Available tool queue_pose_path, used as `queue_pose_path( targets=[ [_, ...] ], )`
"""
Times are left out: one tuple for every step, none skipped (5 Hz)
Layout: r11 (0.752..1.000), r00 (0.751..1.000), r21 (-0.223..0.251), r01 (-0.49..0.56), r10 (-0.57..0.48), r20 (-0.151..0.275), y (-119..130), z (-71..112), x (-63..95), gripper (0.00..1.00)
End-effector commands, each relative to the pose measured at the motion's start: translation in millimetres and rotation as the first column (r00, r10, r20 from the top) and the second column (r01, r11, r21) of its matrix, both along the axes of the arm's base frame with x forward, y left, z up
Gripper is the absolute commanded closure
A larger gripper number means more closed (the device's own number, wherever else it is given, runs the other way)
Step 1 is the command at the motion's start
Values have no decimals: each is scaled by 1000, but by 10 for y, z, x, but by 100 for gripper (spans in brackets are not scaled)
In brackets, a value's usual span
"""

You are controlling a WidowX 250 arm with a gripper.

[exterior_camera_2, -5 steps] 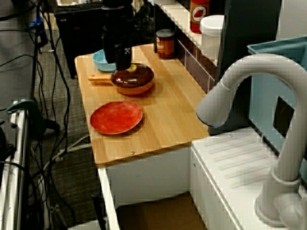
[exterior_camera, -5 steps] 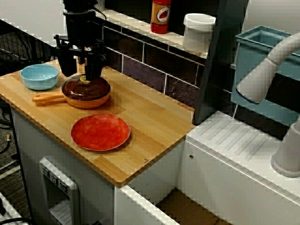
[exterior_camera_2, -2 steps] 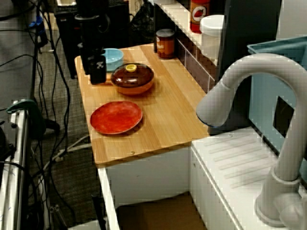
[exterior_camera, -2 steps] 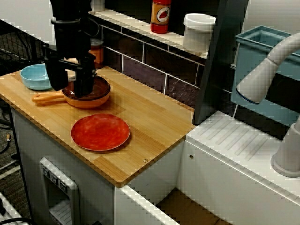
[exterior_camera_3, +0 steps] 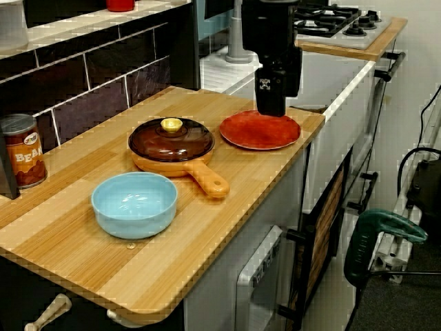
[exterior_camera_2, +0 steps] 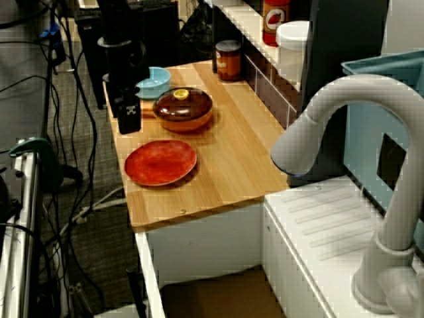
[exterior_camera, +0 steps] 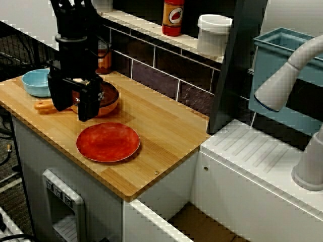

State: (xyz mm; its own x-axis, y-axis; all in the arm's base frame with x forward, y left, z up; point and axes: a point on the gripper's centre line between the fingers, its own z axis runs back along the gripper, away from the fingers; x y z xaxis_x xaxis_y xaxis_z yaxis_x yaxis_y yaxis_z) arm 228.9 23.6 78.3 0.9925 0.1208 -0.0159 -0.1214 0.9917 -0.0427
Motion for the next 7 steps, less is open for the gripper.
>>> queue_pose_path(
  targets=[
    [999, 1000, 36, 14, -14, 0, 73, -153, 2, 0],
    [999, 1000, 50, 15, -15, -6, 85, -223, -18, 0],
    [998, 1000, 63, 25, -24, -9, 107, -257, -81, 0],
    [997, 999, 76, 29, -26, -31, 124, -314, -91, 0],
    [996, 999, 89, 2, 1, -35, 205, -318, -78, 0],
    [995, 999, 102, -10, 13, -32, 263, -292, -67, 0],
    [992, 1000, 123, -12, 15, -22, 328, -276, -64, 0]
  ],
)
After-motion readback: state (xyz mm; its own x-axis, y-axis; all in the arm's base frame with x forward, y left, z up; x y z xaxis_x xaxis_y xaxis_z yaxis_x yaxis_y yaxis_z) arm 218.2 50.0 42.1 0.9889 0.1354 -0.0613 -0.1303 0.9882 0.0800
